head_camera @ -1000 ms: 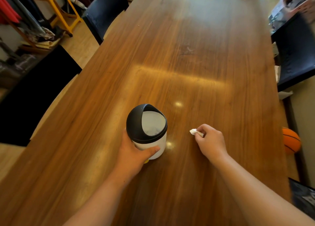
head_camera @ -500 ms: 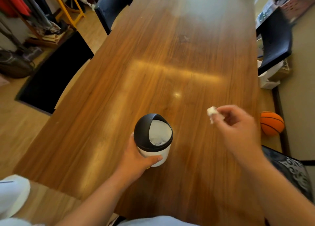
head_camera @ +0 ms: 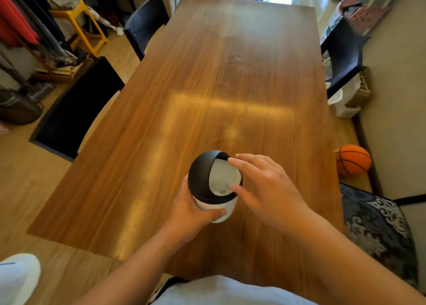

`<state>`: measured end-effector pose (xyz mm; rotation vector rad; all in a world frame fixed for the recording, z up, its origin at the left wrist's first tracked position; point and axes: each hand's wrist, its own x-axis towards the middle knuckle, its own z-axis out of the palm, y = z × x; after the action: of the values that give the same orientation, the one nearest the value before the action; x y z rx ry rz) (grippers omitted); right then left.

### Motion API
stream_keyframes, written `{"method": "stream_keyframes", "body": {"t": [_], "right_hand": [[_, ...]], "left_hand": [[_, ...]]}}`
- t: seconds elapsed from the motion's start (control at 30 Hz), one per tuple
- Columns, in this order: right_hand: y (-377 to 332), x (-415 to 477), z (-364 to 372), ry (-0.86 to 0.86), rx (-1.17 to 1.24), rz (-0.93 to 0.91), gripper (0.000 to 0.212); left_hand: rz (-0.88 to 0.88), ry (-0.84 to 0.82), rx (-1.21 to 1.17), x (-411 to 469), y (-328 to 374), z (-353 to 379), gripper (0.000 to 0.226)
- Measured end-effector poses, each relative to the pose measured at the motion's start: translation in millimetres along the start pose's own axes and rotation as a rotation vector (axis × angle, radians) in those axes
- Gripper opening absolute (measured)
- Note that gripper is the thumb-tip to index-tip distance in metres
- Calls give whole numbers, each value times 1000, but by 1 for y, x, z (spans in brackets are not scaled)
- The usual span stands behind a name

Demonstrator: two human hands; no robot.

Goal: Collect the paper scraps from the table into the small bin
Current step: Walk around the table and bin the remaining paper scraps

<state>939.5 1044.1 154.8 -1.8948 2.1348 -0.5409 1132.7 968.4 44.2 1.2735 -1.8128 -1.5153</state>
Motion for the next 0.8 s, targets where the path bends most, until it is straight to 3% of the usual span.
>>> {"method": "stream_keyframes", "body": {"t": [0.07, 0.13, 0.27, 0.4, 0.57, 0.8], "right_hand": [[22, -14, 3, 93, 190, 166, 44], [51, -30, 15, 68, 239, 309, 42], [98, -76, 61, -179, 103, 554, 56], [115, -124, 107, -252, -22, 750, 72], [117, -162, 136, -239, -156, 768, 75], [116, -176, 149, -186, -156, 802, 71]], "left_hand": [[-10, -12, -2, -2, -4, -2, 106], [-22, -25, -4, -6, -9, -5, 106], [-19, -36, 15, -10, -20, -6, 110], [-14, -22, 55, -13, -31, -3, 113], [-4, -7, 87, -12, -42, 4, 117], [-15, -82, 127, -5, -54, 11, 116]]}}
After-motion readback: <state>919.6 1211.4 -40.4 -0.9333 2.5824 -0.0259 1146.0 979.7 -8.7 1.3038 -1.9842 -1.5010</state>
